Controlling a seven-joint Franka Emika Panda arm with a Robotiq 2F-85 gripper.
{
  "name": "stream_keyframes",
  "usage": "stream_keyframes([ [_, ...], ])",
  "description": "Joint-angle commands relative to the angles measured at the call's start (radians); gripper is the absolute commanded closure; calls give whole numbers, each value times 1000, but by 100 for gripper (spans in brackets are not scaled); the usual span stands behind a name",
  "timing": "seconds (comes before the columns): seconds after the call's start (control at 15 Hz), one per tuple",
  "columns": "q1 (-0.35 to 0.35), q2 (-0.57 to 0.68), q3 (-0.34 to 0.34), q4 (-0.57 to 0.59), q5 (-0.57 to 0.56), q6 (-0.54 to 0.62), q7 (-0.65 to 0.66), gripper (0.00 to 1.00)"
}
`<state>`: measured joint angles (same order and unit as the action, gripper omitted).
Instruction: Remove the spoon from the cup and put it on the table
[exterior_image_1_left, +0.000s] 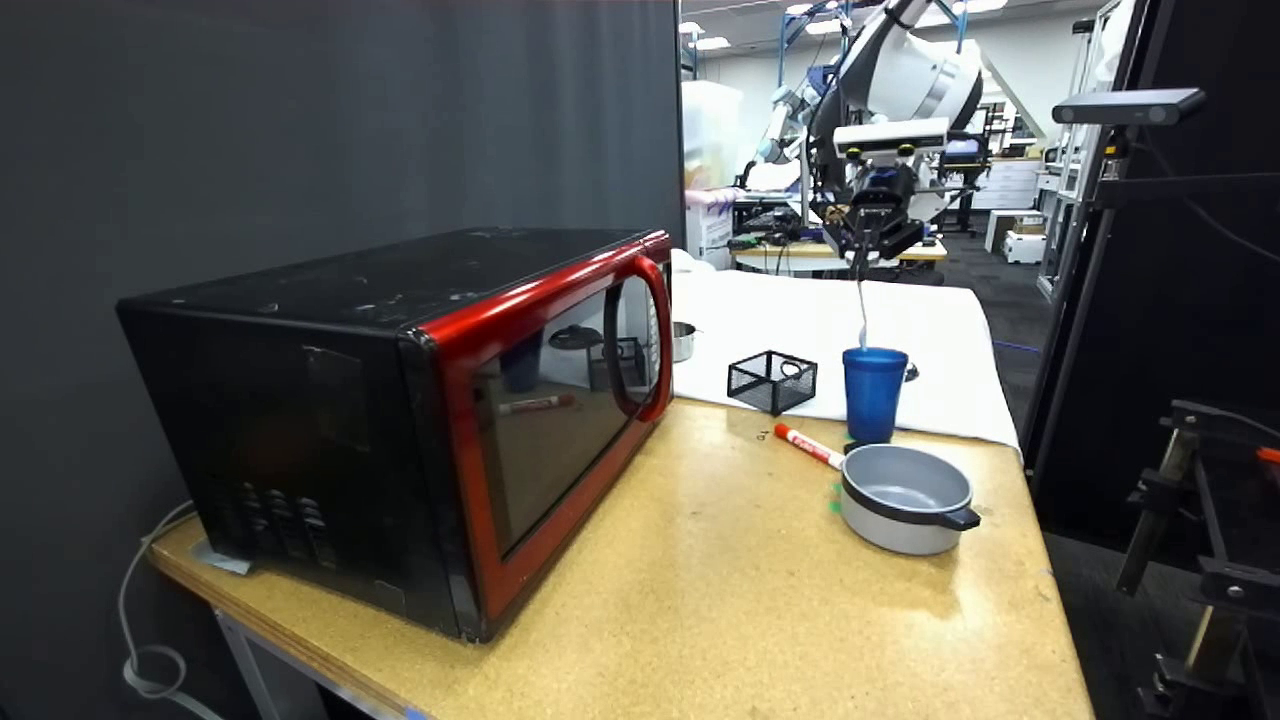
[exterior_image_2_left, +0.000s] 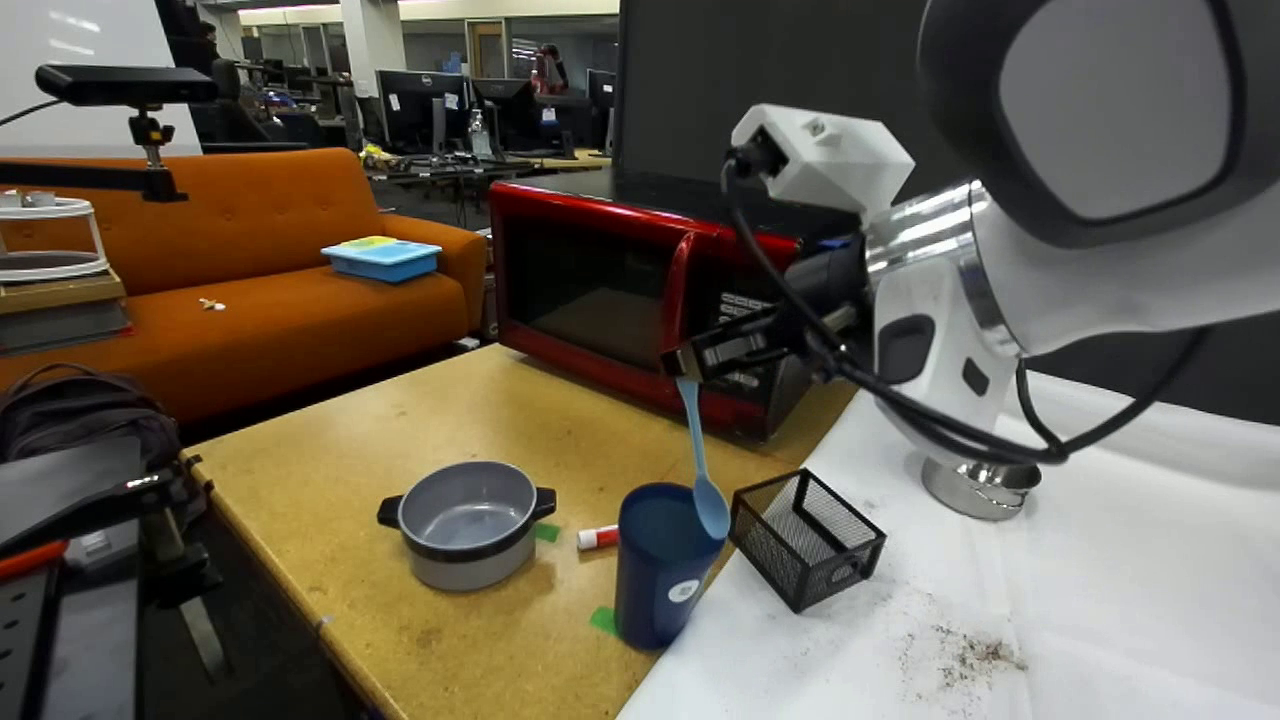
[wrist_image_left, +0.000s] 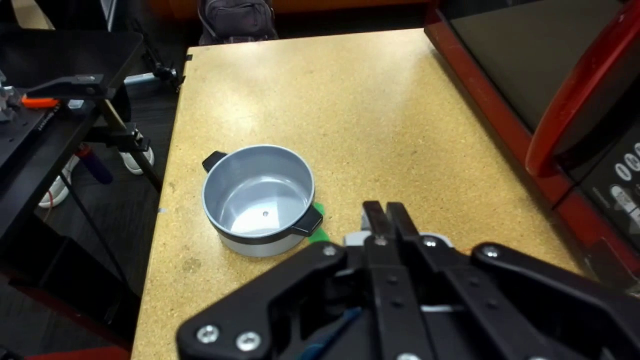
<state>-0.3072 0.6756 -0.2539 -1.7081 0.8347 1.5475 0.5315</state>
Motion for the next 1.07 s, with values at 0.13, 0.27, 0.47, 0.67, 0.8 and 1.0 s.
stream_keyframes([
  [0.13, 60, -102, -3, -65, -24, 36, 20, 99],
  [0.27, 95, -131, 2, -90, -44, 72, -1, 99],
  [0.47, 143, -149, 18, -111, -67, 156, -31, 99],
  [0.67, 179, -165, 37, -142, -76, 270, -69, 99],
  [0.8, 192, -165, 50, -159, -67, 360, -102, 99],
  [1.0, 190, -142, 70, -145, -50, 493, -148, 99],
])
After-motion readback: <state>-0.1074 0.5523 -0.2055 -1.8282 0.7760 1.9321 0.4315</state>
